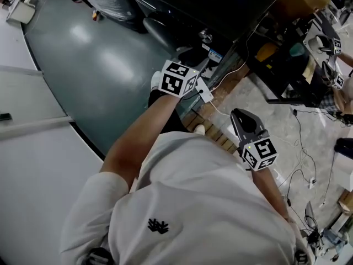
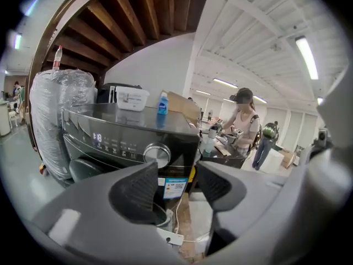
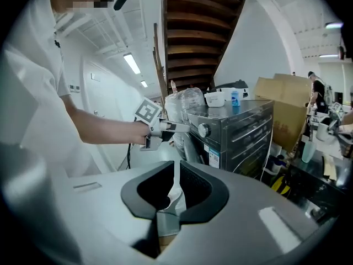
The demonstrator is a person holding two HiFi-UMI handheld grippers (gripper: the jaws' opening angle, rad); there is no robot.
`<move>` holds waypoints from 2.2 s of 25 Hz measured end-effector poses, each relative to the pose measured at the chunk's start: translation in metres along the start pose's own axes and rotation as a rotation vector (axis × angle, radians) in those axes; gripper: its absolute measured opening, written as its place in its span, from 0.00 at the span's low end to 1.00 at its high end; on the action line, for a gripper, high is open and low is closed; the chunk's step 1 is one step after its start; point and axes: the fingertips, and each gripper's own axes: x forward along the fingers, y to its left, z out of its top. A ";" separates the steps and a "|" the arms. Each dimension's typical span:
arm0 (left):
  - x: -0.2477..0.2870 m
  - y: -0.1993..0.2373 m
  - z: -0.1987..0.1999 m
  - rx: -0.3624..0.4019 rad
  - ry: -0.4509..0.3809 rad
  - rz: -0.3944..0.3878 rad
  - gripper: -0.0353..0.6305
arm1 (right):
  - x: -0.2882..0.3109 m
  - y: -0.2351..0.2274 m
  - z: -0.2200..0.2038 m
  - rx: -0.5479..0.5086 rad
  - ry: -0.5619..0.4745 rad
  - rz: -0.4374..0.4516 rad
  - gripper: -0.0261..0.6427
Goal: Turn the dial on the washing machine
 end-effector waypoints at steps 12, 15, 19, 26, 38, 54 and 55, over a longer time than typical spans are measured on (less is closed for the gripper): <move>0.061 0.042 0.001 -0.040 0.036 0.077 0.51 | -0.005 -0.020 -0.001 0.030 -0.010 -0.081 0.06; 0.070 0.047 0.004 -0.046 0.039 0.075 0.51 | -0.008 -0.023 -0.002 0.042 -0.008 -0.096 0.06; 0.080 0.054 0.008 -0.053 0.035 0.077 0.51 | -0.008 -0.027 -0.007 0.052 -0.002 -0.105 0.06; 0.086 0.052 0.009 -0.052 0.047 0.085 0.51 | -0.010 -0.031 -0.006 0.060 -0.009 -0.117 0.06; 0.087 0.038 0.011 0.353 0.126 0.193 0.51 | -0.017 -0.034 -0.006 0.066 -0.012 -0.125 0.06; 0.078 0.050 0.010 -0.102 0.022 0.076 0.52 | -0.016 -0.033 -0.006 0.062 -0.017 -0.120 0.06; 0.077 0.051 0.010 -0.159 0.010 0.064 0.53 | -0.016 -0.032 -0.007 0.062 -0.018 -0.120 0.06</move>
